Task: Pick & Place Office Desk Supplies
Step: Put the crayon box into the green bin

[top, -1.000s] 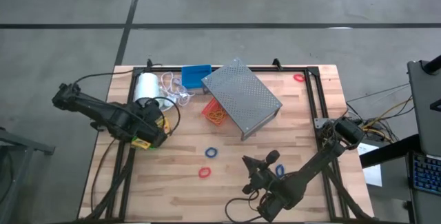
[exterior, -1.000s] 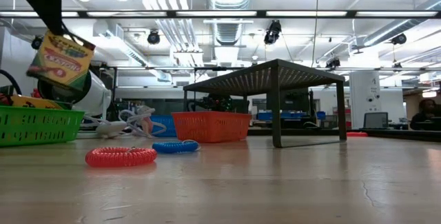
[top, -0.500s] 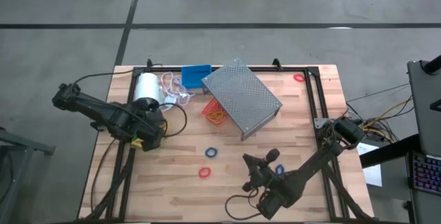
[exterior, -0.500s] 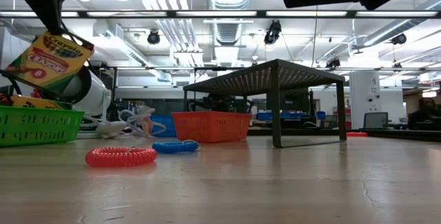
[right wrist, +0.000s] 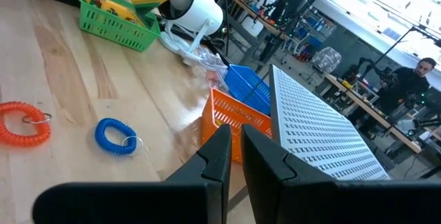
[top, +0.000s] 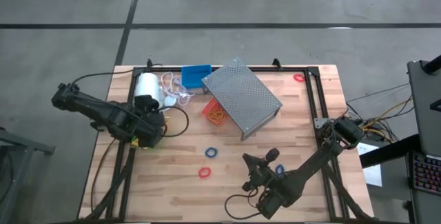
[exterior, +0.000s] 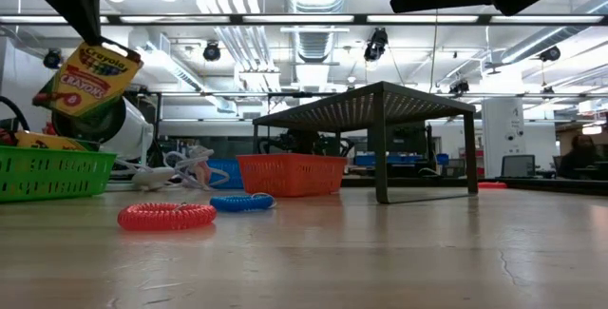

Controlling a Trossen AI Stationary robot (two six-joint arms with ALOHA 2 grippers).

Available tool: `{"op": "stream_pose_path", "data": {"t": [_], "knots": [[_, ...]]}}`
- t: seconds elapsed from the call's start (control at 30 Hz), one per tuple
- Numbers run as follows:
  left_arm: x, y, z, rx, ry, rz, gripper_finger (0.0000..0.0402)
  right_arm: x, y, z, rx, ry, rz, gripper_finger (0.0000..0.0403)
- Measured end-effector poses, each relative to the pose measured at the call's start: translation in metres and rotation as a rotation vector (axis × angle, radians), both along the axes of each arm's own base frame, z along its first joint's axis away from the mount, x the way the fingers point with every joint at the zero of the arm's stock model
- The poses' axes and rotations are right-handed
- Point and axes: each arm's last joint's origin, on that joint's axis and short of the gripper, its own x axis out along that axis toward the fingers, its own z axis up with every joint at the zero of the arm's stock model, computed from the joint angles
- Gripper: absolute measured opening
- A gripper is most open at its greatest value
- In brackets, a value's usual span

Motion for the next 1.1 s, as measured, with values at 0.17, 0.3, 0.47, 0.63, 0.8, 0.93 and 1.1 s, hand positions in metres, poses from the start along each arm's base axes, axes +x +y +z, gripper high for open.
{"op": "stream_pose_path", "data": {"t": [0.17, 0.3, 0.47, 0.63, 0.8, 0.93, 1.1], "knots": [[-0.001, -0.002, 0.000, -0.078, 0.057, -0.092, 0.0000, -0.001, -0.001, -0.001, 0.011, -0.010, -0.004, 0.0031], [-0.002, -0.005, -0.001, -0.158, 0.067, -0.062, 0.0000, -0.001, -0.002, -0.003, 0.009, -0.008, -0.005, 0.0031], [-0.009, -0.002, 0.005, -0.185, 0.013, 0.031, 0.0000, -0.001, -0.002, -0.004, 0.007, -0.006, -0.007, 0.0031], [-0.013, 0.001, 0.023, -0.198, -0.079, 0.030, 0.0000, 0.000, -0.004, -0.005, 0.005, -0.005, -0.013, 0.0031], [-0.016, 0.004, 0.044, -0.169, -0.171, -0.012, 0.0000, 0.000, -0.005, -0.005, 0.006, -0.005, -0.015, 0.0031], [-0.022, 0.005, 0.054, -0.178, -0.199, -0.057, 0.0000, 0.000, -0.005, -0.005, 0.007, -0.006, -0.014, 0.0031], [-0.037, 0.010, 0.059, -0.224, -0.238, -0.069, 0.0000, 0.000, -0.005, -0.005, 0.025, 0.010, -0.009, 0.0031]]}}
